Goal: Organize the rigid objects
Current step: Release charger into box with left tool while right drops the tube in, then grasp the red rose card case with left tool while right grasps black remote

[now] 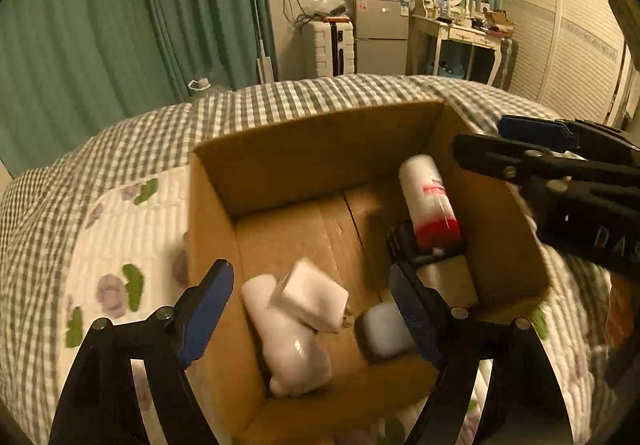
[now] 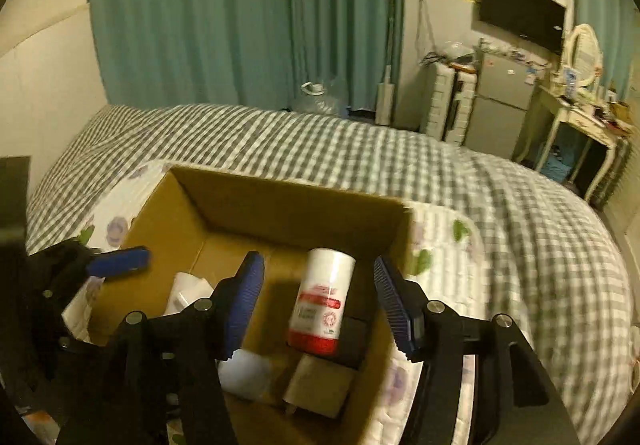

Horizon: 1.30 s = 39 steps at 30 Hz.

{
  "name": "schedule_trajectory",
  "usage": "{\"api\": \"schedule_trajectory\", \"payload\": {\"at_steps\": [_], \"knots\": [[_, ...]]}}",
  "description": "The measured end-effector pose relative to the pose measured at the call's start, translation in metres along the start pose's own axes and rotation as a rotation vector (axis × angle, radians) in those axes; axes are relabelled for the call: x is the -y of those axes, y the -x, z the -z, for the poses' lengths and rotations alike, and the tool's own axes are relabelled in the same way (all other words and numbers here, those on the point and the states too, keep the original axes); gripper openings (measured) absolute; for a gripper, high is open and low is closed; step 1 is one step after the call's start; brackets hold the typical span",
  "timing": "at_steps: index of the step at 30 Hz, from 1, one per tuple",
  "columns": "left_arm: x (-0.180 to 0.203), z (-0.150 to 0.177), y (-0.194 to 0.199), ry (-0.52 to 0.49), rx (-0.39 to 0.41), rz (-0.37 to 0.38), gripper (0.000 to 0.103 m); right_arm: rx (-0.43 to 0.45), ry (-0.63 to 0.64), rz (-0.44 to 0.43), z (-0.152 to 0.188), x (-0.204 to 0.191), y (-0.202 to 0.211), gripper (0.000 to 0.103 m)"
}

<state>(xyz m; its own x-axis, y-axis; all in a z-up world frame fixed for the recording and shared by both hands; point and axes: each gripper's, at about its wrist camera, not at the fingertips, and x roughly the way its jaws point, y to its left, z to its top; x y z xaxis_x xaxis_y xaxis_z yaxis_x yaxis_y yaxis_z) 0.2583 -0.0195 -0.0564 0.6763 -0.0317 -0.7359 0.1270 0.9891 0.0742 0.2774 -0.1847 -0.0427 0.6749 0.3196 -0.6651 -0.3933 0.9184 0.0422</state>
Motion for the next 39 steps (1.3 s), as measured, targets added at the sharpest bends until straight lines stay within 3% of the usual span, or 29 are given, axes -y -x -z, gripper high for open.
{"api": "schedule_trajectory", "payload": {"at_steps": [4,11,18,23,27,34,39], "knots": [[-0.010,0.004,0.050,0.005,0.032,0.005,0.088,-0.022,-0.013,0.028,0.002,0.003,0.038,0.058],[-0.025,0.023,0.139,-0.005,0.119,-0.048,0.098,0.002,-0.003,0.093,0.020,-0.010,0.134,0.075],[-0.048,0.052,0.171,0.079,0.129,-0.065,0.100,0.034,-0.020,0.090,0.051,-0.039,0.196,0.095],[-0.055,0.082,0.154,0.132,0.113,-0.110,0.100,0.043,-0.117,0.093,0.083,-0.054,0.183,0.097],[-0.060,0.107,0.120,0.170,0.064,-0.105,0.100,0.030,-0.112,0.109,0.101,-0.064,0.150,0.097],[-0.049,0.130,0.042,0.165,-0.083,-0.058,0.100,-0.088,-0.115,0.062,0.134,-0.064,0.068,0.097],[-0.034,0.135,-0.007,0.150,-0.181,-0.031,0.101,-0.113,-0.104,0.075,0.142,-0.052,0.039,0.097]]}}
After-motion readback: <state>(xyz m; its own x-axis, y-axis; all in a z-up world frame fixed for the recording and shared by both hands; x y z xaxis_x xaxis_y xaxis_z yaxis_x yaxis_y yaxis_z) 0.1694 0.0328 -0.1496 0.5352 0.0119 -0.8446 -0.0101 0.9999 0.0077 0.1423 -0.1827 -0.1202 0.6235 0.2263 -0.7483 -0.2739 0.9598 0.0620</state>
